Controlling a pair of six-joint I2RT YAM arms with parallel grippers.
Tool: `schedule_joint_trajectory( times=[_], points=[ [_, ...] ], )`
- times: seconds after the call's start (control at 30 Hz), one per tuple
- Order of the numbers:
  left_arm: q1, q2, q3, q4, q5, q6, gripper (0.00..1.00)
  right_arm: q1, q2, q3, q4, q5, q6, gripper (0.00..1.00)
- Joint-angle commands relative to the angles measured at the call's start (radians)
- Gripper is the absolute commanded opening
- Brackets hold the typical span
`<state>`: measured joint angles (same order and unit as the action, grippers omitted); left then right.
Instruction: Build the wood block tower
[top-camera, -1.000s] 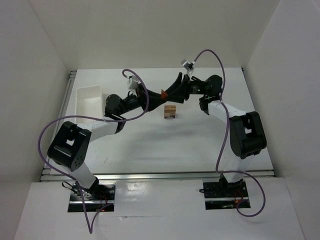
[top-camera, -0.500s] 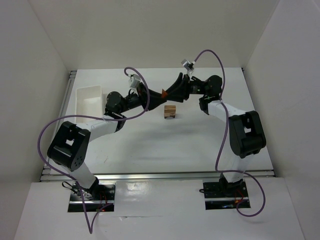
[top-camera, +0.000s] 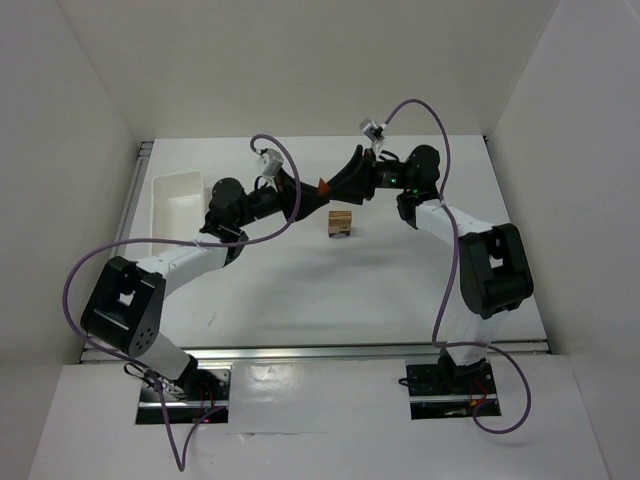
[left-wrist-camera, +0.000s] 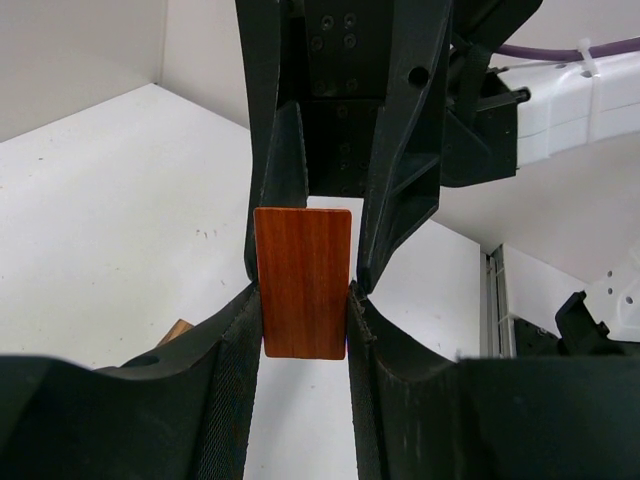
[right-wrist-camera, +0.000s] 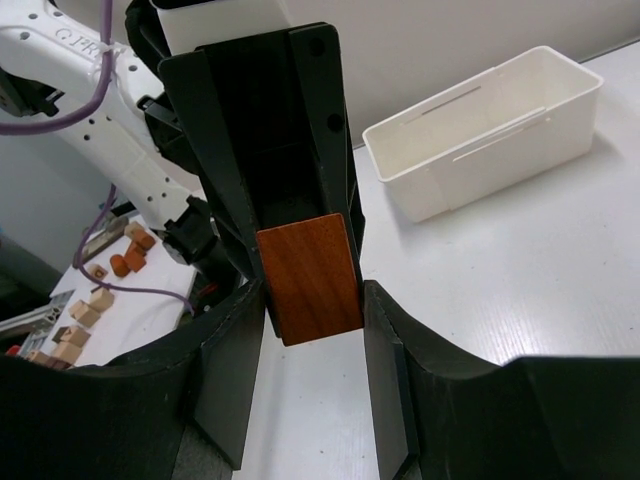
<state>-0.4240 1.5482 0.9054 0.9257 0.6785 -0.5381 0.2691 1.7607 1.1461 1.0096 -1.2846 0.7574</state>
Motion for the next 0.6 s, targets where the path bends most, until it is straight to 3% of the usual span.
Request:
schedule_joint_trajectory(
  times=[0.0, 0.07, 0.2, 0.3, 0.43, 0.47, 0.57],
  points=[
    [-0.004, -0.052, -0.01, -0.001, -0.002, 0.049, 0.09, 0.002, -0.066, 0.026, -0.065, 0.077, -0.084, 0.0],
    [-0.004, -0.053, -0.01, 0.019, -0.002, 0.038, 0.0, 0.002, -0.066, 0.026, -0.065, 0.077, -0.093, 0.0],
    [-0.004, -0.053, -0.01, 0.09, 0.035, 0.018, 0.0, 0.002, -0.047, 0.026, 0.029, 0.005, -0.041, 0.0],
    [-0.004, -0.053, 0.01, 0.038, 0.035, 0.018, 0.0, 0.002, -0.047, 0.035, 0.018, -0.005, -0.041, 0.0],
    [-0.004, -0.043, 0.038, -0.091, 0.012, 0.05, 0.17, -0.007, -0.066, 0.055, -0.098, 0.008, -0.143, 0.0],
    [-0.004, -0.043, 0.038, -0.112, 0.001, 0.062, 0.29, -0.007, -0.075, 0.055, -0.117, 0.025, -0.159, 0.0],
    [-0.004, -0.053, 0.038, -0.136, -0.011, 0.082, 0.29, -0.007, -0.075, 0.055, -0.135, 0.025, -0.17, 0.0]
  ],
)
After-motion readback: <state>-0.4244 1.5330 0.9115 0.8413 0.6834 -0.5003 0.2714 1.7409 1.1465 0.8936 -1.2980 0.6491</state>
